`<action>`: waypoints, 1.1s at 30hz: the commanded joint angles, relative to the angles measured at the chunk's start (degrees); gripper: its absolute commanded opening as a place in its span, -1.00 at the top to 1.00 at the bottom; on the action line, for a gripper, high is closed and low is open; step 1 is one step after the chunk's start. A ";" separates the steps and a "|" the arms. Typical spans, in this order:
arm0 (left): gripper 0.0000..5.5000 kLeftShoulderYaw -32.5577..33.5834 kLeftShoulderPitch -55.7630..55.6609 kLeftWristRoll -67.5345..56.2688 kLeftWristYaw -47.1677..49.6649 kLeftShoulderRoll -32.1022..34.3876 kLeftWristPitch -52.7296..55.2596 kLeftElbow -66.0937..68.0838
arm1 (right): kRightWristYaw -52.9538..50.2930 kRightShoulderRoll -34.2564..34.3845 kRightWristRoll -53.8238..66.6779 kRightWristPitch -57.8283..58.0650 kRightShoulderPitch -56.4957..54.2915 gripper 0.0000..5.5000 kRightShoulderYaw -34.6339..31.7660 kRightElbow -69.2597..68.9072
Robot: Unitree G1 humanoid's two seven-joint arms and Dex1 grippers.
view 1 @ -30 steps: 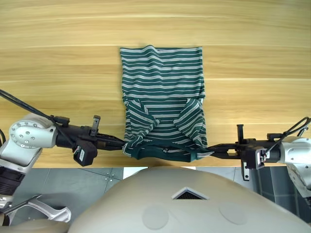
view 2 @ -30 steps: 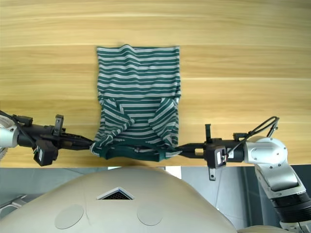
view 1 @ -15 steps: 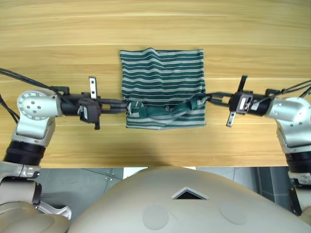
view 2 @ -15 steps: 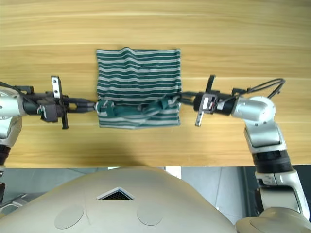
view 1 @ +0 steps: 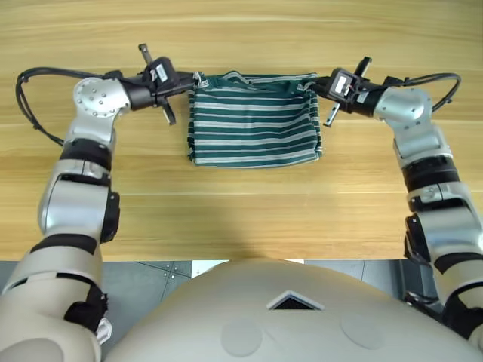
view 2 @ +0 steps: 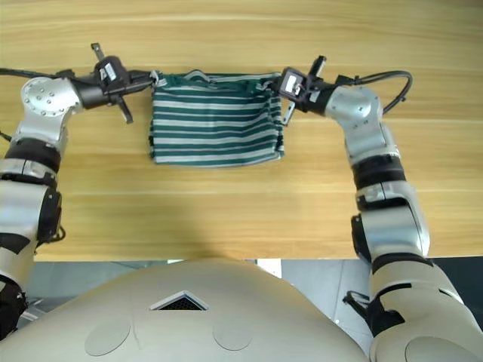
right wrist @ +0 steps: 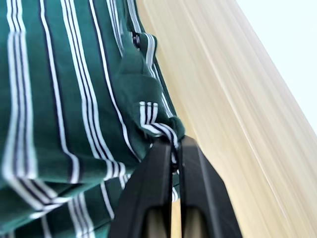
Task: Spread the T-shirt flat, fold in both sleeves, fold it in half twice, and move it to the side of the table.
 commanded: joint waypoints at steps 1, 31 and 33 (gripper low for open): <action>0.99 0.66 -5.36 3.43 6.72 -3.14 3.12 6.51 | -3.26 3.09 -1.36 -2.57 -6.66 1.00 -0.14 10.93; 0.63 3.89 -8.80 16.65 29.50 -14.34 21.36 12.48 | -23.04 14.30 -6.60 6.71 -14.15 0.49 -3.20 34.66; 0.51 6.67 -10.24 15.19 32.68 -14.03 22.31 12.32 | -24.91 14.27 -3.34 7.19 -15.53 0.36 -7.27 34.52</action>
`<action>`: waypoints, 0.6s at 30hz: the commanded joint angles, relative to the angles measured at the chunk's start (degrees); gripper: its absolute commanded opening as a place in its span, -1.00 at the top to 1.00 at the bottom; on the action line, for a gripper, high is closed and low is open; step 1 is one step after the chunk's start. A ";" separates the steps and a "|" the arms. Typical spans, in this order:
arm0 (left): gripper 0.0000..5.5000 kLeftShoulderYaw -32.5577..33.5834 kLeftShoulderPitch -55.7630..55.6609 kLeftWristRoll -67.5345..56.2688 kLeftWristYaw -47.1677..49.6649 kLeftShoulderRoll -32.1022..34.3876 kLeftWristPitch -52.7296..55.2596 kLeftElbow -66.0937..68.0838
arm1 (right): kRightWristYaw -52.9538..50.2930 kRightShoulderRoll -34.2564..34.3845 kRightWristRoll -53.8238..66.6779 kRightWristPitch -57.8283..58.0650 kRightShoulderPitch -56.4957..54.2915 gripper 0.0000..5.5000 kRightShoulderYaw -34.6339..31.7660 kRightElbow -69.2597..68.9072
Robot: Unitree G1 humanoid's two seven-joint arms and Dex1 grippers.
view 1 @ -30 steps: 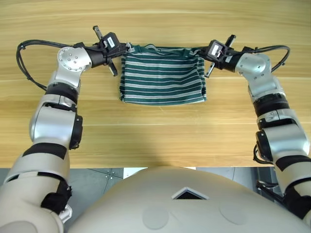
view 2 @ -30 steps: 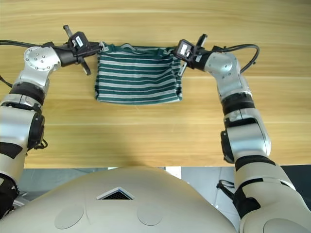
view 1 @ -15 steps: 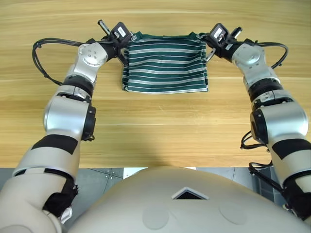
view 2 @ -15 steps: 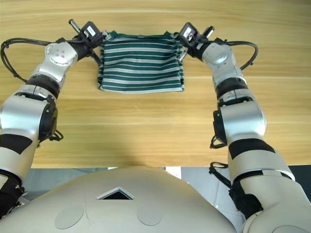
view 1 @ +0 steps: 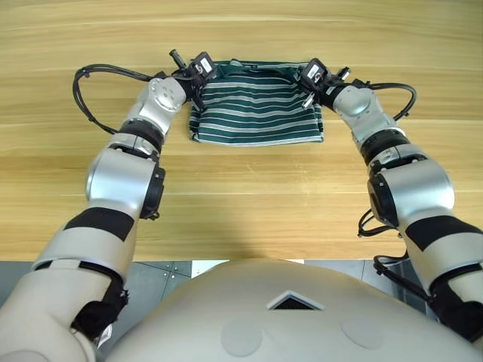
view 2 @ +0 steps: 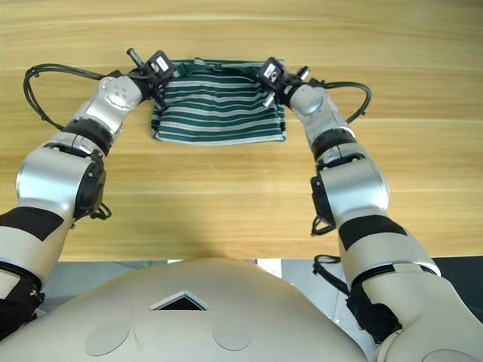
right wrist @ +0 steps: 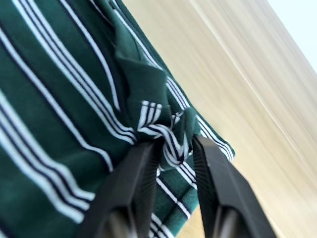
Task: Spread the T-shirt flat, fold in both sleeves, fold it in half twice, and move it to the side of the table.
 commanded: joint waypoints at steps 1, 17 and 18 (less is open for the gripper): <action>0.45 4.71 -2.82 -2.95 4.97 0.46 2.49 0.18 | -2.45 0.60 5.42 2.46 -1.91 0.28 -6.57 0.91; 0.25 30.68 -5.48 -22.85 0.56 -0.70 7.92 -0.82 | 6.65 -0.17 14.39 -4.68 -1.68 -0.80 -19.34 -0.28; 0.25 30.91 -5.08 -23.25 -2.20 -0.26 6.58 -1.06 | 7.45 -1.66 11.62 -6.93 -0.03 -0.87 -16.72 -0.61</action>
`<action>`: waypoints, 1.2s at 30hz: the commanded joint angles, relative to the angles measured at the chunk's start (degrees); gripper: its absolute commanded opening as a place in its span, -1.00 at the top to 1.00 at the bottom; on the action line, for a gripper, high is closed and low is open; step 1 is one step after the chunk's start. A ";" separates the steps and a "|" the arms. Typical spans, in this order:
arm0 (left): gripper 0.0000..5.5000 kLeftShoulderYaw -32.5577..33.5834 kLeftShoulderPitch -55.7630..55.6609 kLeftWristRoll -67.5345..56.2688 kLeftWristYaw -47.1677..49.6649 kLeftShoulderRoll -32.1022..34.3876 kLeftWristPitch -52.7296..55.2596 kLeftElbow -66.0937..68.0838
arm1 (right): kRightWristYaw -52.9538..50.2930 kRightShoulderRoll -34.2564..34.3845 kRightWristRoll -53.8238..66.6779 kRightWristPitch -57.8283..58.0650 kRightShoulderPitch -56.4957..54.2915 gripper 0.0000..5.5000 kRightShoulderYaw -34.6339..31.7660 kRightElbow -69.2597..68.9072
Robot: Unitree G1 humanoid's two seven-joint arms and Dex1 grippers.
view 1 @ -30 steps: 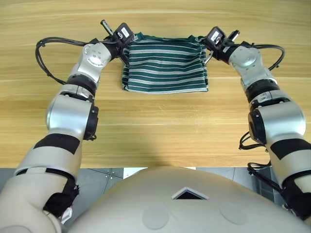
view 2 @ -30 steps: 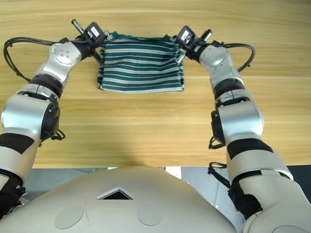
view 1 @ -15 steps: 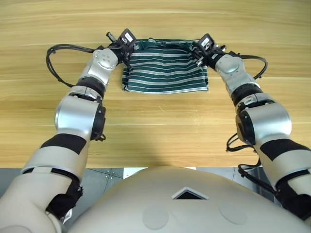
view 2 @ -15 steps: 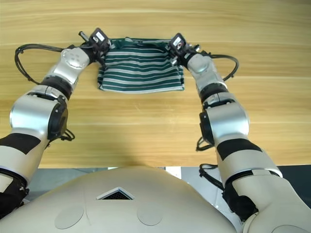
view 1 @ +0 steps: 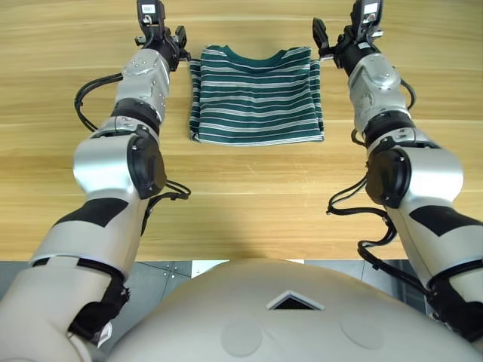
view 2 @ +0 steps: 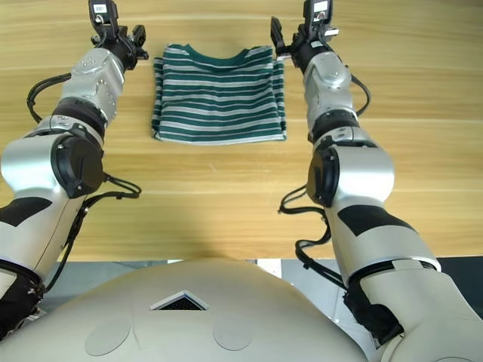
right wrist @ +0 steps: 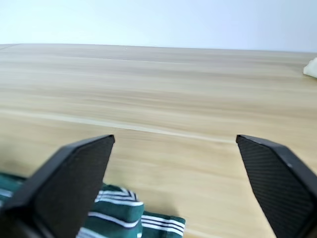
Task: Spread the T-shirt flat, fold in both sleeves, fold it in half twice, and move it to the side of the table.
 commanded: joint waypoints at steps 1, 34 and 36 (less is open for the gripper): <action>0.25 1.23 1.14 -1.52 -8.91 1.84 -4.26 -1.16 | 4.68 -4.89 -7.89 -7.08 6.24 -0.91 7.84 -1.35; 0.25 -3.62 5.50 -2.21 -27.13 3.06 -19.90 -3.89 | 31.79 -16.56 6.89 -4.00 38.83 -0.95 19.89 -70.75; 0.25 -3.80 5.69 -2.33 -26.96 2.75 -20.00 -3.79 | 26.99 -14.84 1.09 -5.18 36.08 -0.95 21.14 -65.75</action>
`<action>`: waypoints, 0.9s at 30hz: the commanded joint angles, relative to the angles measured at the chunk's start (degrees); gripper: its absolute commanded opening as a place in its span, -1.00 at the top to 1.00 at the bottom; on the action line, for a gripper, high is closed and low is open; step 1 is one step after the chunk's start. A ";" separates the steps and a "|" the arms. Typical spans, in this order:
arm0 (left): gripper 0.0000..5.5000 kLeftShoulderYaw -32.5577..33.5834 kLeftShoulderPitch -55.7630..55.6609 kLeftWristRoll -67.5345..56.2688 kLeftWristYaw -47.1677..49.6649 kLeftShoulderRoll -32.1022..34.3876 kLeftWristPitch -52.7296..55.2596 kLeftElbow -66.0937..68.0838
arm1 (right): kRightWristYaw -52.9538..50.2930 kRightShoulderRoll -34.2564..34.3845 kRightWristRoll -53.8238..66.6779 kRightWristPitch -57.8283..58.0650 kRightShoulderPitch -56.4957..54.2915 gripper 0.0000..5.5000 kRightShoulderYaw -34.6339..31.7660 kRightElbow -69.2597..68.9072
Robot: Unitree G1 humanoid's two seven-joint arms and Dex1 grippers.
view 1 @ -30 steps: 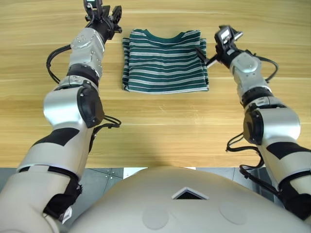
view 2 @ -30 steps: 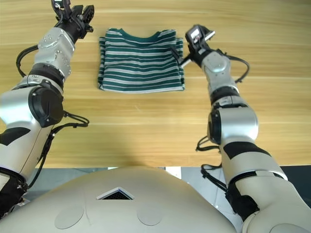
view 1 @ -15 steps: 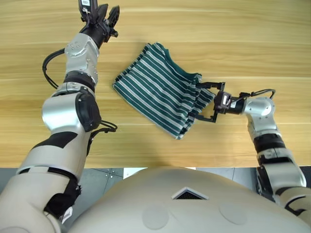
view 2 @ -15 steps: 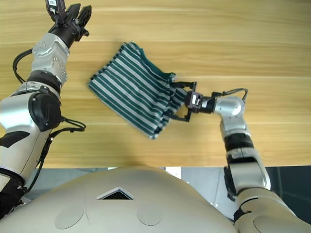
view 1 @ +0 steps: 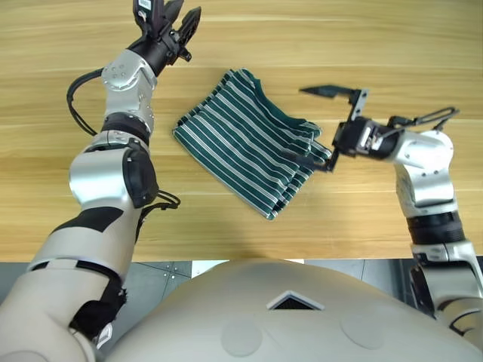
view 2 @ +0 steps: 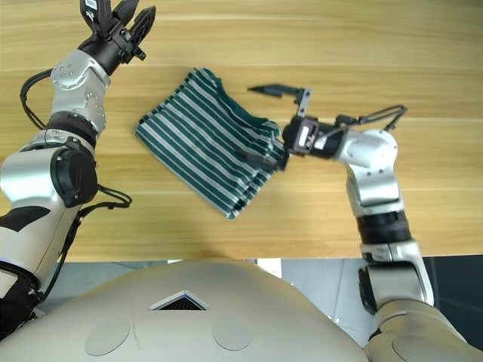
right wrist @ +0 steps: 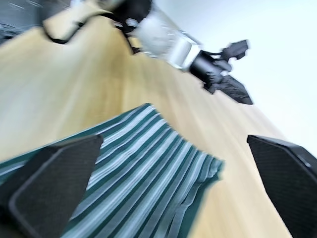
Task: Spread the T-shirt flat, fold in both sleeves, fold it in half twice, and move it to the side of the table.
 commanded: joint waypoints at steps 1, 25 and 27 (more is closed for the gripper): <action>0.25 -0.51 0.39 -0.13 -0.17 -0.26 -0.18 -0.29 | -7.85 2.74 -9.83 -1.95 -4.94 -0.95 2.01 8.34; 0.25 -1.77 0.75 0.07 0.68 -1.34 -0.22 -0.23 | 7.32 -12.00 3.98 -6.50 13.77 -0.95 7.66 -0.34; 0.25 -1.87 0.47 0.16 0.68 -1.41 -0.02 -0.18 | 8.28 -11.07 8.69 -6.08 15.99 -0.95 7.69 -6.12</action>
